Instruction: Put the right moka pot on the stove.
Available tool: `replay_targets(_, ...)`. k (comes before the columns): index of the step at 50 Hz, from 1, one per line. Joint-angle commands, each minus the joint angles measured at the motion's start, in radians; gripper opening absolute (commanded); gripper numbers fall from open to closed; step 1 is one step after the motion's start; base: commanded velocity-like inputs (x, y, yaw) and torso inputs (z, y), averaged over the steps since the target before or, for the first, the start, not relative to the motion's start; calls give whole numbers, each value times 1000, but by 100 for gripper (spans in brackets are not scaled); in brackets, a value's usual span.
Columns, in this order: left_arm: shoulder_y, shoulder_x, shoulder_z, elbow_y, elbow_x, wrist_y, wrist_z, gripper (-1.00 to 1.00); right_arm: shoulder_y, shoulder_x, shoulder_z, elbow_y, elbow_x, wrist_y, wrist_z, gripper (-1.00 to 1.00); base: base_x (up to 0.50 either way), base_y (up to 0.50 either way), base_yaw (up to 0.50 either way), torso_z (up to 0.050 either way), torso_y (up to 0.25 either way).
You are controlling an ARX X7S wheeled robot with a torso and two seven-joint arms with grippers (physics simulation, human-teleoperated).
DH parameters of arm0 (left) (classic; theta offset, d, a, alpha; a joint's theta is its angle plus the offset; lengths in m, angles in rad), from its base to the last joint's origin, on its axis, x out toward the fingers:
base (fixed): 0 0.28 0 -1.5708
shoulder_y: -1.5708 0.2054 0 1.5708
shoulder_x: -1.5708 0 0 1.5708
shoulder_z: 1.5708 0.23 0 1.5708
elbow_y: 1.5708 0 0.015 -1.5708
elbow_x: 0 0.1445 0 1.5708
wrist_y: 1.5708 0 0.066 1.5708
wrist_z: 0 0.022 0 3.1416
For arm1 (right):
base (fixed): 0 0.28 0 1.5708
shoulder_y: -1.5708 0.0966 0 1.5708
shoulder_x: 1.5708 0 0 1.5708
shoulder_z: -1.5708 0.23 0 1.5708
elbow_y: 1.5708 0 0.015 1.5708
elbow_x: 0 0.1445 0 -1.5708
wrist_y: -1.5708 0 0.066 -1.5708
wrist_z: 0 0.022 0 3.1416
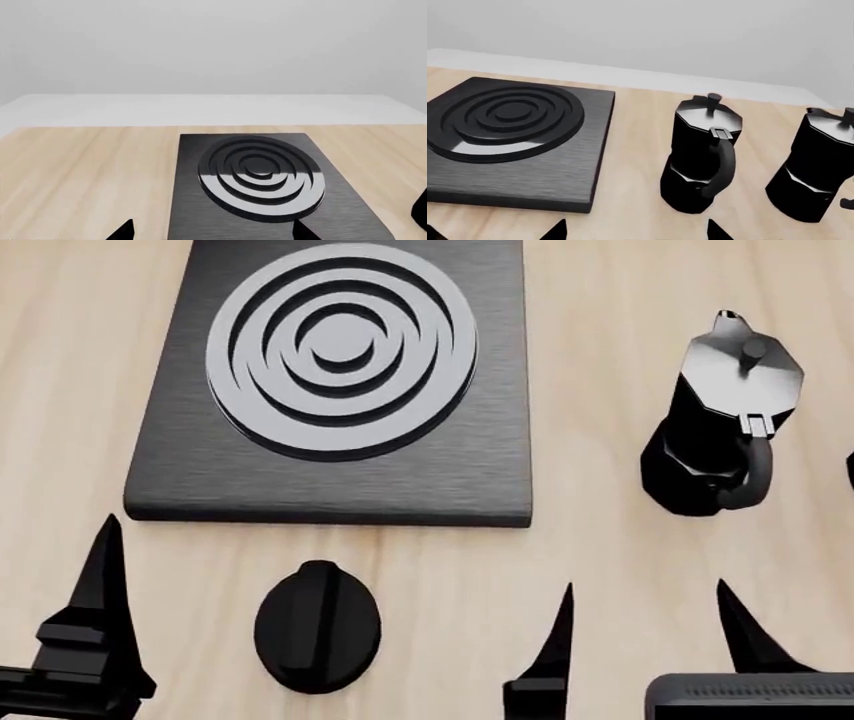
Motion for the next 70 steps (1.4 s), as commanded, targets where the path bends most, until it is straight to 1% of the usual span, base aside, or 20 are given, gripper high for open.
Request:
replay_targets(1,0,-4,2,-5,-8,7,-9,100,-17,26,33,-13,16,-1,-5,100,0,0,0,0,0)
replay_targets(7,-4,-7,1,-1,-17,9,-15,100,-57,64,130,-37,73,-12,-24,100,0,0,0,0,0)
replay_targets(13,-2,-10,6,-4,-16,14,-17,100,-121,107,291,-65,182,-2,-38,100,0,0,0,0,0)
replay_targets(15,-3,-11,6,-6,-17,15,-19,100,-183,92,295,-33,133,-87,-78,100,0,0,0,0,0)
replay_targets(16,0,-11,8,-6,-13,18,-18,100,-217,94,323,-28,130,-119,-96,100,0,0,0,0,0)
replay_targets(25,0,-14,8,-7,-16,23,-27,100,-318,135,526,-54,236,-144,-137,100,0,0,0,0,0)
replay_targets(31,-1,-17,9,-9,-17,26,-32,100,-335,163,628,-49,306,-130,-137,100,0,0,0,0,0)
replay_targets(38,-5,-22,6,-3,-33,21,-44,100,-347,201,706,-33,354,-110,-145,100,0,0,0,0,0)
replay_targets(41,-5,-24,7,-4,-33,23,-47,100,-362,217,762,-23,392,-102,-157,100,0,0,0,0,0)
replay_targets(42,-1,-25,7,-3,-31,26,-47,100,-366,218,789,-13,442,-99,-173,100,0,0,0,0,0)
replay_targets(52,-6,-26,10,-7,-45,22,-59,100,-398,265,907,37,500,-74,-208,100,0,0,0,0,0)
replay_targets(54,-9,-29,13,-7,-46,21,-60,100,-379,329,962,32,601,-17,-161,100,0,0,0,0,0)
replay_targets(56,-6,-29,15,-8,-41,25,-59,100,-396,287,931,57,529,-64,-213,100,0,0,0,0,0)
replay_targets(58,-4,-29,19,-9,-37,33,-53,100,-400,273,921,85,497,-88,-244,100,0,0,0,0,0)
replay_targets(59,-7,-30,17,-6,-44,28,-58,100,-380,328,962,87,573,-42,-208,100,0,0,0,0,0)
replay_targets(62,-11,-30,15,-6,-56,29,-59,100,-359,351,967,116,593,-37,-211,100,0,0,0,0,0)
replay_targets(64,-10,-30,20,-9,-51,31,-58,100,-345,346,953,138,576,-67,-250,100,0,0,0,0,0)
replay_targets(67,-11,-32,20,-11,-56,31,-59,100,-339,295,890,192,481,-147,-317,100,0,0,0,0,0)
replay_targets(68,-12,-32,21,-11,-57,31,-60,100,-324,321,902,196,513,-125,-303,100,0,0,0,0,0)
replay_targets(70,-9,-33,25,-13,-52,35,-56,100,-310,320,888,218,509,-143,-328,100,0,0,0,0,0)
